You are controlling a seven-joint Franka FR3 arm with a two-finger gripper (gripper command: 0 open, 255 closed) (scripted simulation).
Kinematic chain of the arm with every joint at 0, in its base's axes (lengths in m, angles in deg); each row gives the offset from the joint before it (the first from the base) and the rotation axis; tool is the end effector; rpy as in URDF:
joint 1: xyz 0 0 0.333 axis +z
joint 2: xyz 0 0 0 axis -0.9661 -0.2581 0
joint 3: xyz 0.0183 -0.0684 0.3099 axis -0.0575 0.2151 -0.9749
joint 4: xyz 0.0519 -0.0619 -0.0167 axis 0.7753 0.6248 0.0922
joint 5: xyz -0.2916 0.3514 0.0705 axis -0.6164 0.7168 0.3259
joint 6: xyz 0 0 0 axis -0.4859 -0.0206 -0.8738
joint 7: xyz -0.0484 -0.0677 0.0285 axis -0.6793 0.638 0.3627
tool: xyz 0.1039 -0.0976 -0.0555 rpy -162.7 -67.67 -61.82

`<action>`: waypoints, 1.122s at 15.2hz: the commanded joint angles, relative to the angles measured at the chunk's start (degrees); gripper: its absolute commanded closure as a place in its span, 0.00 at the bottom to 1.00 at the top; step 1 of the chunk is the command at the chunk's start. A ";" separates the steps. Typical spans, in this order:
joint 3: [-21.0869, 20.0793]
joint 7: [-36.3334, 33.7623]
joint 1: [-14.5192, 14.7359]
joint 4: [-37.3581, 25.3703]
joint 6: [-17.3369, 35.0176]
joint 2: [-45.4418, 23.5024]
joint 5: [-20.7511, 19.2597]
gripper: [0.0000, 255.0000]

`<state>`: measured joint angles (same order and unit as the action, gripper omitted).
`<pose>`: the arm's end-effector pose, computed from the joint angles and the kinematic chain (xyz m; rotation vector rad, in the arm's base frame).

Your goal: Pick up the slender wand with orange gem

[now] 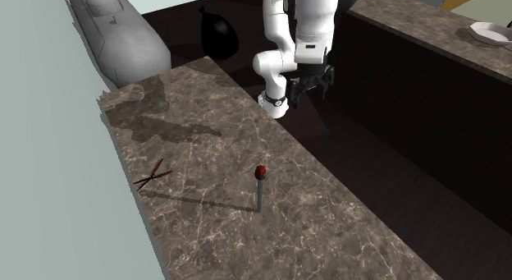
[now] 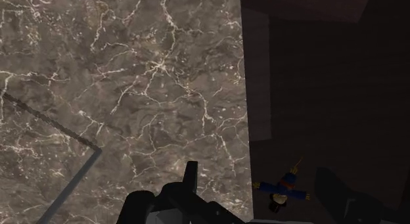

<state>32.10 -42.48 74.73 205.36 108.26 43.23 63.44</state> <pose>0.4766 -0.0708 0.5748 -3.0583 -0.3424 -0.2829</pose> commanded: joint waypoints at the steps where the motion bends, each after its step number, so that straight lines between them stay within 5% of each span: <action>1: 2.04 2.97 -0.18 -3.33 0.32 -3.30 -0.13 0.00; 9: 9.13 13.99 -0.61 -19.85 -0.46 -18.22 2.79 0.00; 17: 14.72 25.01 -4.22 -44.06 -6.53 -37.26 11.31 0.00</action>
<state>46.18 -18.95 71.31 165.32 103.08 8.86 73.29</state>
